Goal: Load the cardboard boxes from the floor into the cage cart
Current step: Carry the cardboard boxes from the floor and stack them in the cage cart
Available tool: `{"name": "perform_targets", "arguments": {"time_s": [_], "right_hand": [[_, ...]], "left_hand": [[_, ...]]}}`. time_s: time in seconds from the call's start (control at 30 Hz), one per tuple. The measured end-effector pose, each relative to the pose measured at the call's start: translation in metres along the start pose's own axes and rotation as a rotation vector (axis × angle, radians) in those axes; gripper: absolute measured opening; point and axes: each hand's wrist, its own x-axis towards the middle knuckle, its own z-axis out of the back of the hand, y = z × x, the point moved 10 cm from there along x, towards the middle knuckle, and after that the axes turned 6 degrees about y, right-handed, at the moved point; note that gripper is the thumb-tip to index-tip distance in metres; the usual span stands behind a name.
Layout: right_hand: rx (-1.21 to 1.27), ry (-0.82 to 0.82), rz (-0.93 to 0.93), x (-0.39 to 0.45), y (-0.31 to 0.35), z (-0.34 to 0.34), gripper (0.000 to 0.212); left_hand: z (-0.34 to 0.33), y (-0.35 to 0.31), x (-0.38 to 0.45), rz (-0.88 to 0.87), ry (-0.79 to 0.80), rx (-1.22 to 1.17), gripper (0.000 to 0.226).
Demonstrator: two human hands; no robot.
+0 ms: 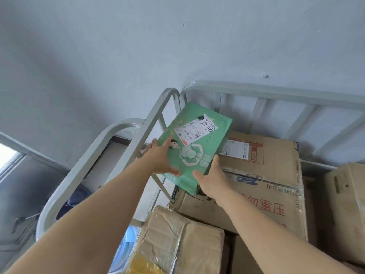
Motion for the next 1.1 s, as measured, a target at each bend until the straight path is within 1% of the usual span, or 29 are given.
{"name": "perform_targets", "arguments": {"time_s": [0.1, 0.27, 0.4, 0.53, 0.67, 0.73, 0.83, 0.97, 1.1], "right_hand": [[0.063, -0.104, 0.0, 0.003, -0.004, 0.012, 0.094], [-0.015, -0.188, -0.057, -0.011, -0.027, 0.035, 0.082], [-0.07, -0.197, -0.076, -0.025, -0.036, 0.043, 0.08], [-0.076, -0.152, -0.088, -0.035, -0.031, 0.042, 0.086], [-0.09, -0.16, -0.063, -0.056, -0.02, 0.047, 0.08], [-0.171, -0.195, -0.01, -0.074, -0.011, 0.055, 0.075], [-0.373, -0.268, 0.058, -0.113, 0.001, 0.073, 0.067], [-0.636, -0.326, 0.037, -0.175, -0.005, 0.095, 0.075], [-0.749, -0.417, -0.023, -0.245, -0.024, 0.12, 0.075]], "left_hand": [[-0.008, -0.016, -0.001, 0.0, -0.035, -0.022, 0.132], [-0.027, -0.042, -0.016, -0.008, -0.077, -0.013, 0.125], [-0.041, -0.053, -0.028, -0.022, -0.068, -0.023, 0.122], [-0.037, -0.054, -0.036, -0.038, -0.042, -0.023, 0.117], [-0.033, -0.066, -0.056, -0.106, -0.046, 0.021, 0.11], [-0.029, -0.079, -0.072, -0.164, -0.084, 0.044, 0.104], [-0.022, -0.103, -0.105, -0.255, -0.152, 0.112, 0.095], [-0.021, -0.141, -0.16, -0.38, -0.196, 0.178, 0.085], [-0.03, -0.185, -0.214, -0.532, -0.24, 0.209, 0.084]]}}
